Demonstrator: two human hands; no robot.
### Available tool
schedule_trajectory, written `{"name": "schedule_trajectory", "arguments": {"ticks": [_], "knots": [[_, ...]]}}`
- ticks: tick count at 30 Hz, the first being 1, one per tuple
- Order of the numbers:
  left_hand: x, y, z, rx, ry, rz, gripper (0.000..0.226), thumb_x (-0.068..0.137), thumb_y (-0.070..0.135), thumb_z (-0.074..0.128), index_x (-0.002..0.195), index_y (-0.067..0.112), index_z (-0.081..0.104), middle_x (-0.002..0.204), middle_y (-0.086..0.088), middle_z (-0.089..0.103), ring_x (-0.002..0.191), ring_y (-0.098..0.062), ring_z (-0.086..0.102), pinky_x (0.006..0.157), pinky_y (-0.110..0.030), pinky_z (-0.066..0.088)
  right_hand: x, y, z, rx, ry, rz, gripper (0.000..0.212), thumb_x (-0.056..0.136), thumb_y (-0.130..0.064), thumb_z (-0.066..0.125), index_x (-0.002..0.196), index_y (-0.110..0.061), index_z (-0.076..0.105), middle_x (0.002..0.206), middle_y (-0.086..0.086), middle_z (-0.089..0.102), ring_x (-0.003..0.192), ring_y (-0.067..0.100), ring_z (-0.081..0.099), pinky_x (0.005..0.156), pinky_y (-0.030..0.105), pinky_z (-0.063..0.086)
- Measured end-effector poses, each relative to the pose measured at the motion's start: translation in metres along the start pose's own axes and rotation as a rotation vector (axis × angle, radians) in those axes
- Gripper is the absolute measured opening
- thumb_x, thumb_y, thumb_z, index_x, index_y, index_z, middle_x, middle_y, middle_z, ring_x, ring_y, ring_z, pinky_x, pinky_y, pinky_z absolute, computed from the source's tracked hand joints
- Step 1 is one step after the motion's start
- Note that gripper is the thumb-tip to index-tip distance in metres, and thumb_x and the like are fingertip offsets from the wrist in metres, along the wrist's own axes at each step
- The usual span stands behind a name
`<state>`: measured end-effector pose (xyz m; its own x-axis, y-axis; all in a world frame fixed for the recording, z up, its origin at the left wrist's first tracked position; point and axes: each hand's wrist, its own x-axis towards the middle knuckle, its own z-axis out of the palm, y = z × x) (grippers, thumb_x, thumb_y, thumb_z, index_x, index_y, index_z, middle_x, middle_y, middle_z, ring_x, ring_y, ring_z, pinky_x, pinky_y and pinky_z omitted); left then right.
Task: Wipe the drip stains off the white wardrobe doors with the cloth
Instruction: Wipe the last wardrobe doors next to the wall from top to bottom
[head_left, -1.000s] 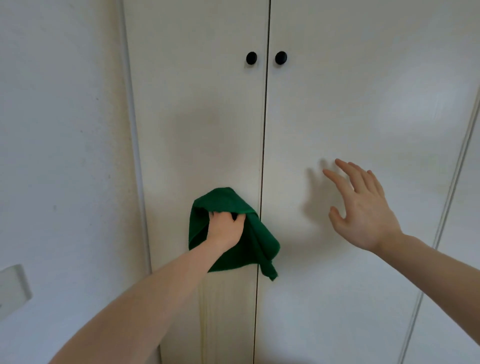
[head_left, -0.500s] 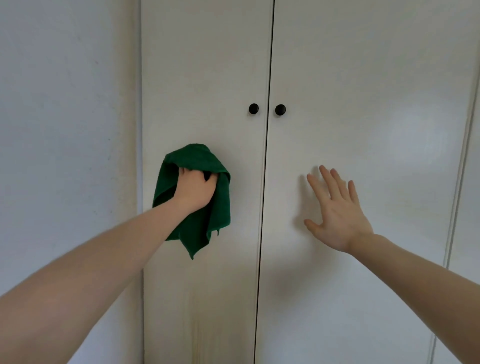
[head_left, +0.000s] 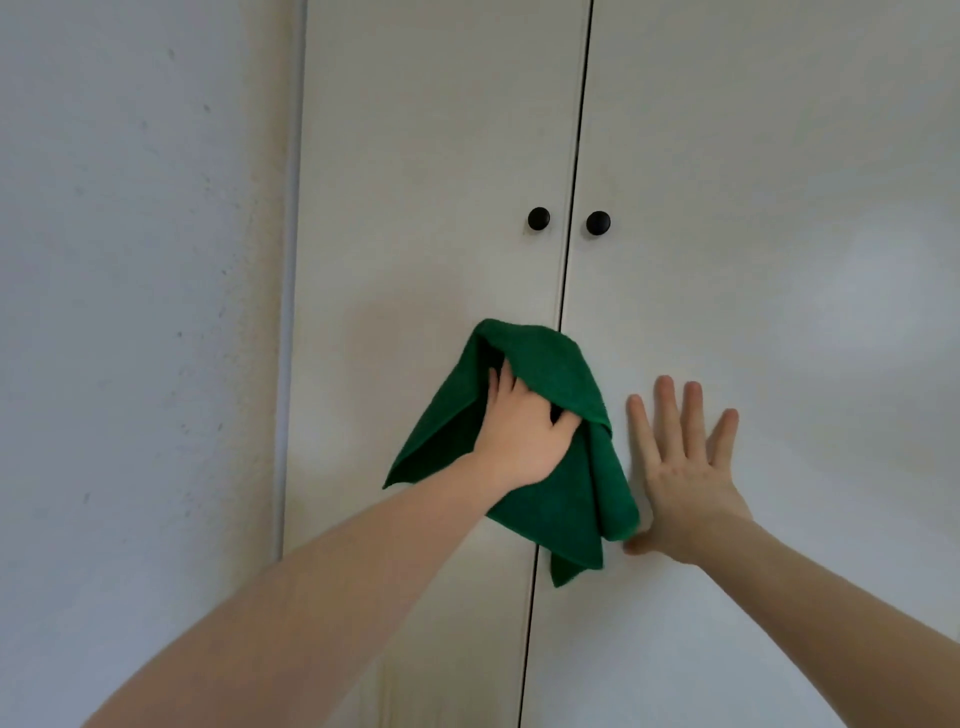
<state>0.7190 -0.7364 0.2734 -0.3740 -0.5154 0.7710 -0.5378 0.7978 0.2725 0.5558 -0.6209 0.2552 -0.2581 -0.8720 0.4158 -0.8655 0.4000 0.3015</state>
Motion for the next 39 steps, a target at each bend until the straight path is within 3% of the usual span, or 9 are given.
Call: {"name": "schedule_trajectory", "arguments": {"ticks": [4, 8, 16, 20, 24, 31, 33, 37, 39], "knots": [[-0.008, -0.003, 0.005, -0.200, 0.006, 0.029, 0.060, 0.101, 0.039, 0.048, 0.156, 0.023, 0.030, 0.164, 0.001, 0.020, 0.154, -0.019, 0.004, 0.126, -0.037, 0.001, 0.003, -0.003, 0.004, -0.042, 0.040, 0.042, 0.135, 0.090, -0.047, 0.065, 0.133, 0.001, -0.054, 0.140, 0.037, -0.054, 0.136, 0.062, -0.039, 0.116, 0.077, 0.000], [-0.032, -0.033, 0.016, -0.217, -0.017, -0.044, 0.069, 0.093, 0.053, 0.035, 0.155, 0.024, 0.031, 0.162, 0.002, 0.025, 0.153, -0.020, 0.012, 0.125, -0.039, 0.015, 0.000, -0.001, 0.002, -0.060, 0.023, 0.030, 0.159, 0.069, -0.087, 0.063, 0.137, -0.002, -0.052, 0.142, 0.032, -0.055, 0.137, 0.058, -0.042, 0.114, 0.075, -0.012], [-0.132, -0.138, 0.025, -0.148, -0.040, -0.368, 0.049, 0.100, 0.026, 0.050, 0.147, 0.016, 0.045, 0.147, 0.001, 0.042, 0.139, -0.021, 0.034, 0.124, -0.040, 0.023, -0.001, -0.005, 0.001, -0.077, 0.030, 0.020, 0.158, 0.068, -0.089, 0.061, 0.138, -0.002, -0.051, 0.141, 0.032, -0.057, 0.139, 0.057, -0.041, 0.118, 0.073, -0.006], [-0.163, -0.192, -0.002, -0.184, -0.050, -0.698, 0.011, 0.100, 0.015, 0.052, 0.096, 0.014, 0.062, 0.095, -0.003, 0.064, 0.091, -0.018, 0.060, 0.094, -0.040, 0.050, 0.001, -0.006, 0.002, -0.078, 0.028, 0.036, 0.161, 0.065, -0.090, 0.062, 0.138, -0.002, -0.051, 0.141, 0.032, -0.057, 0.139, 0.057, -0.040, 0.118, 0.074, -0.007], [-0.184, -0.237, -0.034, -0.090, -0.200, -0.924, 0.039, 0.104, 0.020, 0.046, 0.073, 0.004, 0.062, 0.071, -0.011, 0.063, 0.069, -0.023, 0.059, 0.064, -0.032, 0.044, 0.002, -0.006, 0.002, -0.069, 0.031, 0.049, 0.163, 0.063, -0.091, 0.062, 0.137, -0.001, -0.052, 0.141, 0.033, -0.056, 0.138, 0.057, -0.040, 0.118, 0.075, -0.005], [-0.163, -0.240, -0.076, -0.245, 0.054, -0.910, 0.027, 0.102, 0.013, 0.049, 0.082, -0.002, 0.058, 0.078, -0.018, 0.060, 0.079, -0.034, 0.058, 0.075, -0.039, 0.048, -0.002, -0.008, -0.003, -0.086, 0.046, 0.049, 0.164, 0.060, -0.093, 0.060, 0.138, -0.001, -0.051, 0.143, 0.033, -0.054, 0.141, 0.057, -0.037, 0.118, 0.074, -0.003], [-0.153, -0.238, -0.080, -0.277, 0.050, -0.900, 0.026, 0.103, 0.017, 0.047, 0.095, -0.003, 0.062, 0.090, -0.020, 0.063, 0.089, -0.034, 0.060, 0.081, -0.040, 0.049, -0.004, -0.009, -0.005, -0.092, 0.049, 0.053, 0.164, 0.059, -0.094, 0.059, 0.138, -0.001, -0.051, 0.143, 0.034, -0.053, 0.142, 0.057, -0.035, 0.118, 0.075, -0.003], [-0.146, -0.223, -0.058, -0.300, -0.072, -0.896, 0.034, 0.105, 0.022, 0.045, 0.100, -0.004, 0.065, 0.096, -0.022, 0.065, 0.085, -0.026, 0.059, 0.067, -0.028, 0.044, -0.005, -0.010, -0.005, -0.102, 0.054, 0.051, 0.164, 0.058, -0.096, 0.057, 0.138, 0.000, -0.050, 0.143, 0.034, -0.053, 0.143, 0.057, -0.033, 0.119, 0.074, -0.001], [-0.149, -0.210, -0.035, -0.330, -0.104, -0.897, 0.033, 0.105, 0.023, 0.045, 0.099, -0.002, 0.066, 0.098, -0.021, 0.065, 0.089, -0.027, 0.061, 0.075, -0.032, 0.049, -0.004, -0.011, -0.006, -0.108, 0.055, 0.047, 0.165, 0.057, -0.096, 0.056, 0.139, 0.000, -0.050, 0.144, 0.035, -0.052, 0.143, 0.058, -0.033, 0.118, 0.074, -0.001]]}}
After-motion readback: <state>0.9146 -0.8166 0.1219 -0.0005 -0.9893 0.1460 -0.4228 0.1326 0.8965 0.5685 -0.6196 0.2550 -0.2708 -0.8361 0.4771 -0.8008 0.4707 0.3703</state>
